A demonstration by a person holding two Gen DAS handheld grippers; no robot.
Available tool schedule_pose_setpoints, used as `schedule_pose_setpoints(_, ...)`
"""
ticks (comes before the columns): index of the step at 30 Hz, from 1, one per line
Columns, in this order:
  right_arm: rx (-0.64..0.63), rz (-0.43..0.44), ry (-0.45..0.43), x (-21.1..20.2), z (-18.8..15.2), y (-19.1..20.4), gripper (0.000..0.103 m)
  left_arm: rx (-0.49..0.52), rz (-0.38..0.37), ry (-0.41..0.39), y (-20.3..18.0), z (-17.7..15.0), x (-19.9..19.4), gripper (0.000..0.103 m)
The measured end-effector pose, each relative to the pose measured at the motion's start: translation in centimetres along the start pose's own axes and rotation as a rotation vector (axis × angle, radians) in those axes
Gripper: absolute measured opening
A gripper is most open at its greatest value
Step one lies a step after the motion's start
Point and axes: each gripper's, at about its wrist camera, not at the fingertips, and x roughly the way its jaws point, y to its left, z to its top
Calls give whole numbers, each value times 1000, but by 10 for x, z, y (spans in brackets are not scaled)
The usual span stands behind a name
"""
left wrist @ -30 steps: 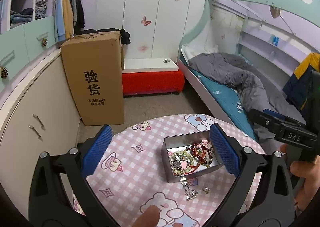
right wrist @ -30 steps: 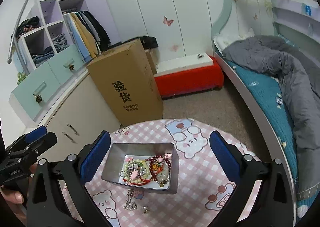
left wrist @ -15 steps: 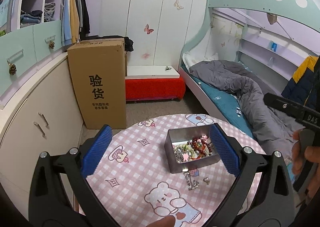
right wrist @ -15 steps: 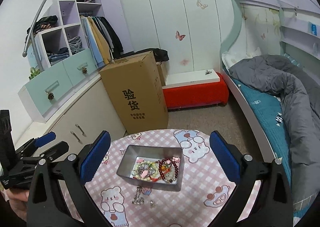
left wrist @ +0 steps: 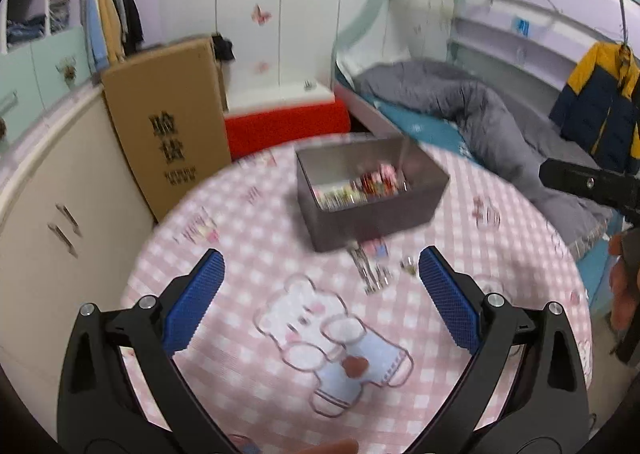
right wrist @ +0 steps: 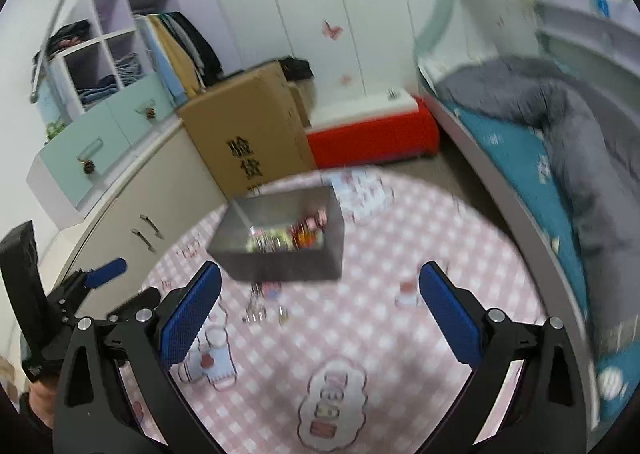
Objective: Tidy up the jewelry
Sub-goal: 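Lower both tools toward the remaining silver chain and pearl earring, then grasp the silver chain with left tool while right tool grasps the pearl earring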
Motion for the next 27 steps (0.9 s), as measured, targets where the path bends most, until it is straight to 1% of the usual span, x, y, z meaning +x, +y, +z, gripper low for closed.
schedule_pose_setpoints(2,10,-5,42,10,-15,-1,95,26,5,43,-9,-10,16,96)
schedule_pose_setpoints(5,5,-16,71,17,-26,-1,95,46,-1,94,-15,-21,35,96)
schedule_pose_setpoints(9,13,-21,81,18,-32,-5,95,81,-10,126,-23,-25,53,96)
schedule_pose_setpoints(12,42,-37,95,18,-36,-13,95,124,-9,159,-30,-25,75,96)
schedule_pose_setpoints(15,57,-44,109,21,-41,-18,95,129,-29,195,-32,-26,92,95)
schedule_pose_setpoints(16,50,-47,111,21,-42,-18,95,132,-39,204,-34,-26,97,88)
schedule_pose_setpoints(17,42,-51,115,21,-42,-18,95,132,-56,215,-35,-26,100,77)
schedule_pose_setpoints(18,37,-55,119,22,-43,-18,95,124,-80,207,-35,-26,99,71)
schedule_pose_setpoints(19,31,-58,124,24,-43,-18,95,123,-90,203,-35,-25,98,54)
schedule_pose_setpoints(20,25,-61,130,27,-44,-17,95,125,-100,200,-36,-25,97,35)
schedule_pose_setpoints(23,-1,-52,147,35,-44,-12,95,83,-129,210,-27,-24,94,9)
schedule_pose_setpoints(25,-28,-48,153,40,-44,-7,95,55,-143,213,-19,-25,91,9)
schedule_pose_setpoints(27,-68,-42,165,49,-43,2,95,34,-130,211,-11,-29,86,9)
